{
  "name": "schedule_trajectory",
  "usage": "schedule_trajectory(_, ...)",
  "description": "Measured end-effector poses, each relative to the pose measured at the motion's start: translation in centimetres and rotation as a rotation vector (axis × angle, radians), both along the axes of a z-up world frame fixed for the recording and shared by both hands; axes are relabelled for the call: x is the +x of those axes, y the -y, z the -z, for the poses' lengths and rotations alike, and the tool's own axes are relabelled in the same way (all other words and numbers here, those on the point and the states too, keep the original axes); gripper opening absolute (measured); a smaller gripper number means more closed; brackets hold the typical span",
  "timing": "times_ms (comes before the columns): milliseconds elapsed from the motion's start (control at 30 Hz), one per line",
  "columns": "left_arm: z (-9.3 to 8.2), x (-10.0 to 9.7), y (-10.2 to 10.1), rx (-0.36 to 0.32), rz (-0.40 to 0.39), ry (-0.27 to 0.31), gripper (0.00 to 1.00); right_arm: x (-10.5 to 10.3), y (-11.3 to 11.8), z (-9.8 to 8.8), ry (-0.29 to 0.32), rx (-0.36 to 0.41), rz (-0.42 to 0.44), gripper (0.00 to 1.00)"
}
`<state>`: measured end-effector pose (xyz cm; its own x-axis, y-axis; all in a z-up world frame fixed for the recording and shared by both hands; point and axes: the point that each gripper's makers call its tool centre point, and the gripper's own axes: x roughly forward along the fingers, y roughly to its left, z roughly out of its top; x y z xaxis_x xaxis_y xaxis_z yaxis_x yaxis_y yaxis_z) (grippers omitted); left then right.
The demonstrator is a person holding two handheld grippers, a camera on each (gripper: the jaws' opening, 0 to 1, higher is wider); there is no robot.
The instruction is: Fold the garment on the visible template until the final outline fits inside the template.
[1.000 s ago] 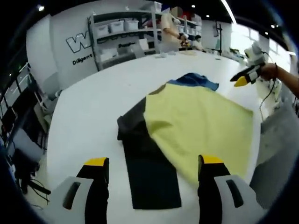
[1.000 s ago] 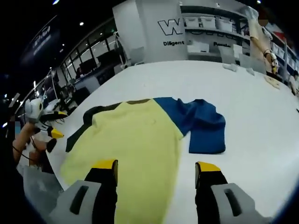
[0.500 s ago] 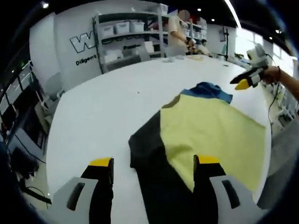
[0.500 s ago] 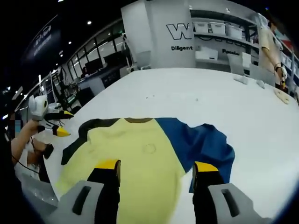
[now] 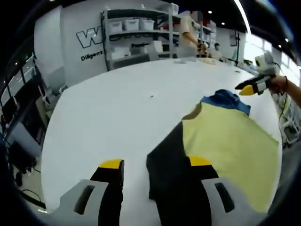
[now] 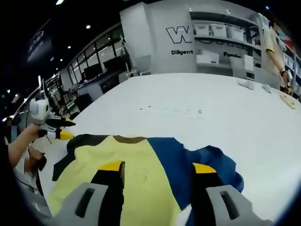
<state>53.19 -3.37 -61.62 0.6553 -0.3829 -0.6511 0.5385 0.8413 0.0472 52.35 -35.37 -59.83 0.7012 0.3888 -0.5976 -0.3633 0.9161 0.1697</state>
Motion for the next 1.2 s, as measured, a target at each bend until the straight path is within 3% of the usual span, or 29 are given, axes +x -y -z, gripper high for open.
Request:
schedule_trajectory(67,0.4,0.6,-0.1,0.009,0.0,-0.001,0.42,1.0,-0.2,0.5,-0.001,-0.017,-0.014,0.49)
schedule_trajectory(167,1.0,1.2,0.0,-0.032,-0.017,-0.02,0.34,2.3,-0.6,1.1,0.0,-0.022,-0.029,0.46)
schedule_trajectory(333,2.6,1.4,0.1,-0.005,-0.016,-0.072,0.31,4.3,-0.6,3.0,-0.023,-0.062,-0.052,0.42)
schedule_trajectory(400,3.6,1.0,0.2,-0.007,-0.006,-0.129,0.29,5.0,-0.5,3.8,-0.035,-0.078,-0.059,0.39)
schedule_trajectory(600,4.7,1.3,0.3,-0.01,-0.01,-0.18,0.26,6.4,-1.0,5.7,-0.073,-0.112,-0.08,0.36)
schedule_trajectory(733,5.3,1.3,0.7,-0.015,-0.002,-0.207,0.21,7.6,-1.4,6.0,-0.07,-0.098,-0.091,0.3)
schedule_trajectory(800,5.1,1.5,0.6,-0.014,-0.001,-0.2,0.2,8.2,-2.4,5.5,-0.049,-0.018,-0.104,0.28)
schedule_trajectory(833,5.1,1.5,0.7,-0.017,0.003,-0.2,0.19,8.2,-2.5,5.6,-0.072,0.003,-0.09,0.28)
schedule_trajectory(933,5.1,1.7,0.7,-0.024,0.003,-0.2,0.14,8.7,-2.1,6.5,-0.081,-0.056,-0.102,0.27)
schedule_trajectory(1100,5.2,2.1,0.9,-0.025,0.004,-0.193,0.07,8.7,-2.2,7.5,-0.101,-0.06,-0.115,0.22)
schedule_trajectory(1133,5.3,2.2,0.8,-0.015,0.009,-0.188,0.06,8.9,-2.2,7.3,-0.075,-0.066,-0.123,0.2)
schedule_trajectory(1200,5.3,2.3,0.8,-0.011,0.008,-0.186,0.05,8.7,-2.2,7.5,-0.09,-0.066,-0.128,0.12)
